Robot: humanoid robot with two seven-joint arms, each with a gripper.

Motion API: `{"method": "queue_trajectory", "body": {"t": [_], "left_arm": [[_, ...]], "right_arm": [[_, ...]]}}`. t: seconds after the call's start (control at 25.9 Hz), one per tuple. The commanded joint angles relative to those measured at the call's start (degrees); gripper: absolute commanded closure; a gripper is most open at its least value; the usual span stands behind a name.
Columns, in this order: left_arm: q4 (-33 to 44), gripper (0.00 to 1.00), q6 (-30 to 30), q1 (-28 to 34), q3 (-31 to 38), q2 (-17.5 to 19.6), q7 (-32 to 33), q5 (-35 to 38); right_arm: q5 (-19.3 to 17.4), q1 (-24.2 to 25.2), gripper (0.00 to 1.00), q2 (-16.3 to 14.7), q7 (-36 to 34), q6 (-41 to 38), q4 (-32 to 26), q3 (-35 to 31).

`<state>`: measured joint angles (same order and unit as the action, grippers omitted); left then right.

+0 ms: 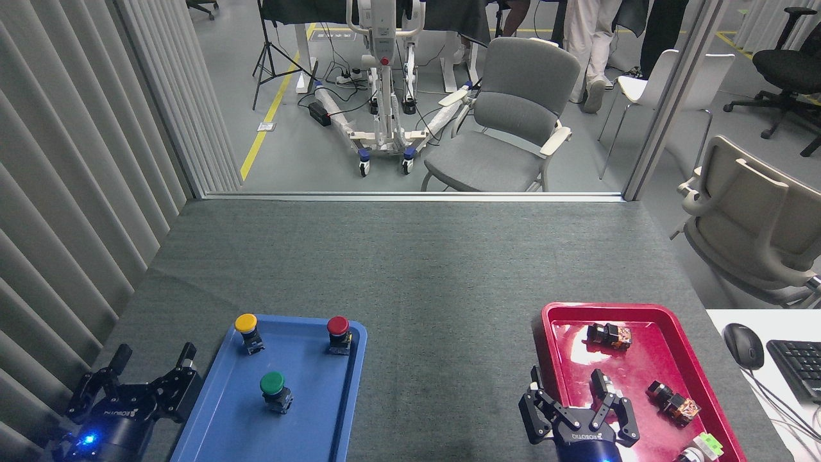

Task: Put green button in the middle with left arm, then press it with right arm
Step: 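Reach the left hand toward the green button in the blue tray, then close the left hand around the green button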

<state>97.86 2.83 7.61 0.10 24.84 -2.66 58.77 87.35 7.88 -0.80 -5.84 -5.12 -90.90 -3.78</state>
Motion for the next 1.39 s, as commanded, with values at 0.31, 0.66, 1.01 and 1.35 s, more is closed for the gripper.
{"method": "queue_trajectory", "body": {"t": [0.31, 0.66, 1.01, 1.35], "left_arm": [[1.1, 0.0, -2.3, 2.7, 0.2, 2.8, -1.3, -0.1], [-6.1, 0.0, -25.2, 3.1, -3.0, 4.2, -2.9, -0.1], [-20.9, 0.0, -24.8, -6.0, -13.8, -3.7, -5.1, 9.5], [-28.2, 0.01, -21.2, -11.7, -15.7, -6.6, -5.2, 10.4]], "right_arm": [[-1.6, -0.2, 0.0, -1.7, -0.1, 0.5, -0.1, 0.4], [-1.8, -0.3, 0.0, -2.1, 0.0, 0.0, -0.2, 1.8], [-1.9, -0.1, 0.0, -3.2, -0.2, 0.1, -0.2, 1.9], [-1.7, -0.2, 0.0, -3.6, -0.1, 0.5, -0.2, 2.0]]}}
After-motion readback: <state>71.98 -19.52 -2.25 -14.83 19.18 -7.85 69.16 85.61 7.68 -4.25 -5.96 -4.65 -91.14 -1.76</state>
